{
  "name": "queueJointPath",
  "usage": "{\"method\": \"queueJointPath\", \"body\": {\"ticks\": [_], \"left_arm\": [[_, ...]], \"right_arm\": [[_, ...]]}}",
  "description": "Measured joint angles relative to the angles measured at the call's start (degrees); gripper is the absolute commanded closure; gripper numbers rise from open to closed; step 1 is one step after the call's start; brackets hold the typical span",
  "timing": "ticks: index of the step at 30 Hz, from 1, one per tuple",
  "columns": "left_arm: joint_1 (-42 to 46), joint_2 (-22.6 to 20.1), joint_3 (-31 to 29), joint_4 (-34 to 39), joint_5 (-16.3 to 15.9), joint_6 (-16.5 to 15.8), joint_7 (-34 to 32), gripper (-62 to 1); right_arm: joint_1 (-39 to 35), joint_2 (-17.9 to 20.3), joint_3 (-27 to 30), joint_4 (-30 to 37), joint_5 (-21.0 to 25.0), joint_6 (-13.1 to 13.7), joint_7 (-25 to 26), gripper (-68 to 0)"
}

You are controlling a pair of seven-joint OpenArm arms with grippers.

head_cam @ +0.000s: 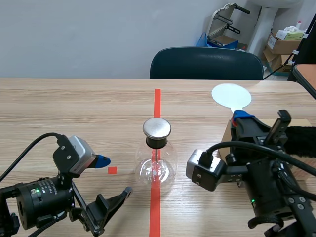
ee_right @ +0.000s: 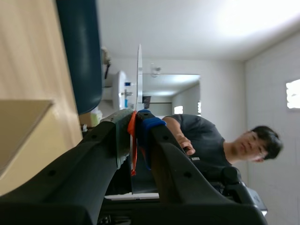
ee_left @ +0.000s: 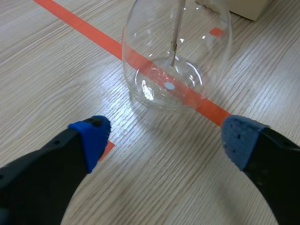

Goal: Do the electroscope experiment

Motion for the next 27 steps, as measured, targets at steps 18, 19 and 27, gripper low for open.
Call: {"method": "queueJointPath", "body": {"ticks": [18,19,27], "left_arm": [[7.7,-8.7,-3.0,7.8,-5.0,0.7,-3.0,-62.3],[8.4,-9.3,-3.1,8.2,-5.0,0.7,-4.1,-62.3],[15.3,-14.3,-6.4,14.3,-5.0,2.4,-7.6,-62.3]], "right_arm": [[-14.3,-6.2,31.7,1.0,18.4,-4.6,45.1,-1.0],[-14.2,-6.6,33.2,0.6,18.8,-4.6,46.7,-1.0],[-12.0,-9.0,42.4,-8.7,22.9,-4.6,57.5,-1.1]]}}
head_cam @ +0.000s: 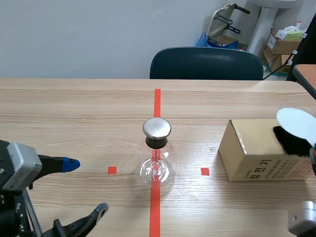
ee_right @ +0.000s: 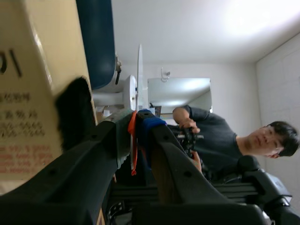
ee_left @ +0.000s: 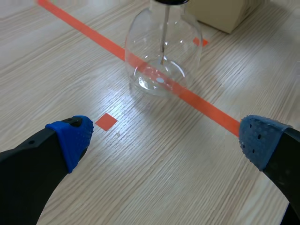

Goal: Do the electroscope experiment

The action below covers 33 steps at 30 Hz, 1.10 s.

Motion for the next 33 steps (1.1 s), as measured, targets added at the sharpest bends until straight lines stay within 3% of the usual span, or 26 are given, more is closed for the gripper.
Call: {"method": "queueJointPath", "body": {"ticks": [9,14,24,33], "left_arm": [[8.5,-4.5,-6.6,9.1,0.0,0.0,-0.5,-62.3],[13.6,-6.7,-10.2,12.4,0.0,0.0,-0.5,-62.3],[22.0,-8.4,-16.3,16.3,0.0,0.0,-3.7,-62.3],[27.8,-8.6,-20.3,18.1,0.0,-0.5,-6.7,-62.3]], "right_arm": [[7.6,-0.4,4.5,-11.5,0.1,0.0,3.7,-1.1],[10.0,-0.4,4.7,-14.3,-3.1,0.0,3.6,-1.1],[10.4,-0.4,4.7,-16.3,-8.9,0.0,-2.6,-1.0],[10.9,-0.4,4.7,-17.8,-9.9,-0.3,-4.0,-1.0]]}}
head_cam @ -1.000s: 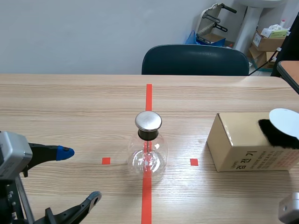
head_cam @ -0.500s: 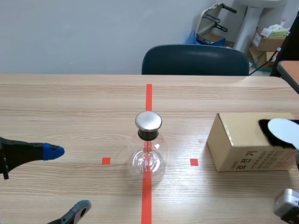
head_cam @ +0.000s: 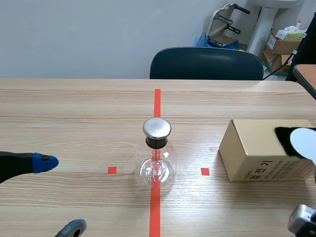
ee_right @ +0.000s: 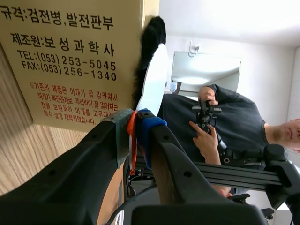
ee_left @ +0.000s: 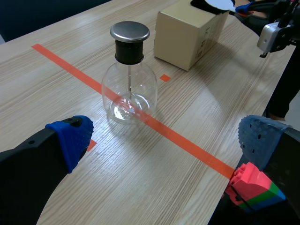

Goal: Do the electroscope experiment

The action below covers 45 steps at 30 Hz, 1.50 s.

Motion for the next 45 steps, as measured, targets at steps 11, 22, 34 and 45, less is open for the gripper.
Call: {"method": "queueJointPath", "body": {"ticks": [11,22,34,45], "left_arm": [[7.1,0.0,-4.2,2.3,0.0,-0.4,-3.7,-62.3],[8.3,0.0,-5.2,2.3,0.0,-0.4,-4.7,-62.3],[8.3,0.0,-5.2,2.3,0.0,-0.4,-4.7,-62.3],[8.3,0.0,-5.2,2.3,0.0,-0.4,-4.7,-62.3]], "right_arm": [[0.0,0.0,0.0,0.0,0.3,-0.2,5.3,-1.0],[0.2,-0.2,0.0,0.0,0.7,0.0,9.5,-1.0],[0.3,-0.3,-1.3,0.0,0.6,-0.2,5.6,-1.0],[0.0,0.5,-1.5,0.0,0.8,-0.4,7.3,-1.0]]}}
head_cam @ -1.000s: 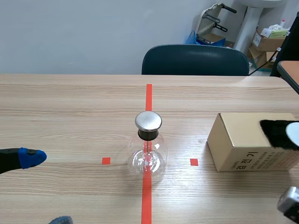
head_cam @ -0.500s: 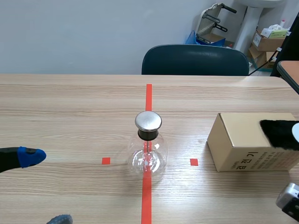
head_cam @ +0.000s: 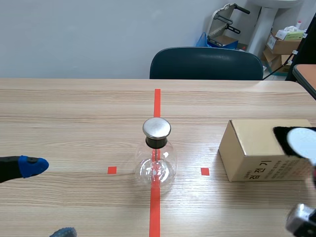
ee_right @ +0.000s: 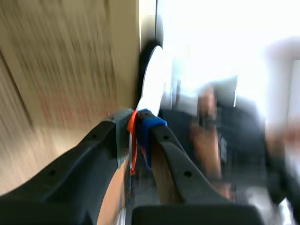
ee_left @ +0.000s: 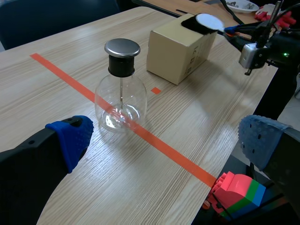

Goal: Do the electroscope experiment

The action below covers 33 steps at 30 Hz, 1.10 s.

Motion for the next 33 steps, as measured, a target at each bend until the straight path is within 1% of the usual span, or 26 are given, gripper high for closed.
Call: {"method": "queueJointPath", "body": {"ticks": [1,2,3,4,6,7,8,9,12,13,14,15,18,19,20,21,23,24,25,26,27,30,31,32,33], "left_arm": [[0.0,0.0,0.0,0.0,0.0,0.0,0.0,-62.3],[0.0,0.0,0.0,0.0,0.0,0.0,0.0,-62.3],[0.0,0.0,0.0,0.0,0.0,0.0,0.0,-62.3],[0.0,0.0,0.0,0.0,0.0,0.0,0.0,-62.3],[0.0,0.0,0.0,0.0,0.0,0.0,0.0,-62.3],[0.0,0.0,0.0,0.0,0.0,0.0,0.0,-62.3],[0.0,0.0,0.0,0.0,0.0,0.0,0.0,-62.3],[0.0,0.0,0.0,0.0,0.0,0.0,0.0,-62.3],[0.0,0.0,0.0,0.0,0.0,0.0,0.0,-62.3],[0.0,0.0,0.0,0.0,0.0,0.0,0.0,-62.3],[0.0,0.0,0.0,0.0,0.0,0.0,0.0,-62.3],[0.0,0.0,0.0,0.0,0.0,0.0,0.0,-62.3],[0.0,0.0,0.0,0.0,0.0,0.0,0.0,-62.3],[0.0,0.0,0.0,0.0,0.0,0.0,0.0,-62.3],[0.0,0.0,0.0,0.0,0.0,0.0,0.0,-62.3],[0.0,0.0,0.0,0.0,0.0,0.0,0.0,-62.3],[0.0,0.0,0.0,0.0,0.0,-0.2,0.0,-62.3],[0.0,0.0,0.0,0.0,0.0,-0.5,0.0,-62.3],[0.0,0.0,0.0,0.0,0.0,-0.5,0.0,-62.3],[0.0,0.0,0.0,0.0,0.0,-0.6,0.0,-62.3],[0.0,0.0,0.0,0.0,0.0,-0.6,0.0,-62.3],[0.0,0.0,0.0,0.0,0.0,-0.7,0.0,-62.3],[0.0,0.0,0.0,0.0,0.0,-0.7,0.0,-62.3],[0.0,0.0,0.0,0.0,0.0,-0.7,0.0,-62.3],[0.0,0.0,0.0,0.0,0.0,-0.7,0.0,-62.3]], "right_arm": [[0.1,-0.1,-0.2,0.0,-0.2,0.0,3.0,-1.0],[0.1,-0.3,-0.4,0.0,-0.2,0.0,2.8,-1.0],[0.1,-0.6,-0.4,0.0,0.1,0.1,0.7,-1.0],[0.1,-0.8,-0.5,0.0,0.7,0.0,-3.5,-1.0],[0.2,-0.9,-0.7,0.0,1.6,0.2,-15.7,-1.0],[0.2,-0.8,-0.4,0.0,1.8,0.2,-18.5,-1.0],[0.1,-0.4,0.0,0.0,1.6,0.2,-17.5,-1.0],[0.0,-0.1,0.2,0.0,1.3,0.2,-14.4,-1.0],[0.0,0.3,0.3,0.0,0.5,0.2,0.4,-1.0],[0.1,0.3,0.1,0.0,0.2,0.2,2.9,-1.0],[0.0,0.2,-0.3,0.0,0.2,0.2,2.6,-1.0],[0.0,-0.2,-0.4,0.0,0.4,0.2,0.4,-1.0],[0.0,-1.3,-0.4,0.0,1.3,0.0,-14.4,-1.0],[0.0,-1.2,-0.3,0.0,1.4,0.2,-16.5,-1.0],[0.0,-1.0,0.0,0.0,1.4,0.2,-15.8,-1.0],[-0.2,-0.7,0.1,0.0,1.4,0.2,-13.3,-1.0],[-0.2,-0.3,0.1,0.0,1.0,0.1,-3.5,-1.0],[-0.2,-0.3,0.0,0.0,0.8,0.0,0.5,-1.0],[-0.2,-0.4,-0.2,0.0,0.6,0.0,2.6,-1.0],[-0.2,-0.6,-0.4,0.0,0.4,0.0,2.4,-1.0],[-0.2,-0.9,-0.4,0.0,0.4,0.0,0.1,-1.0],[-0.2,-2.0,-0.4,0.0,1.5,0.0,-15.1,-1.0],[-0.2,-2.0,-0.3,0.0,1.4,0.0,-17.7,-1.0],[-0.5,-1.8,0.0,0.0,1.3,0.2,-17.2,-1.0],[-0.7,-1.6,0.0,0.0,1.1,0.2,-14.9,-1.0]]}}
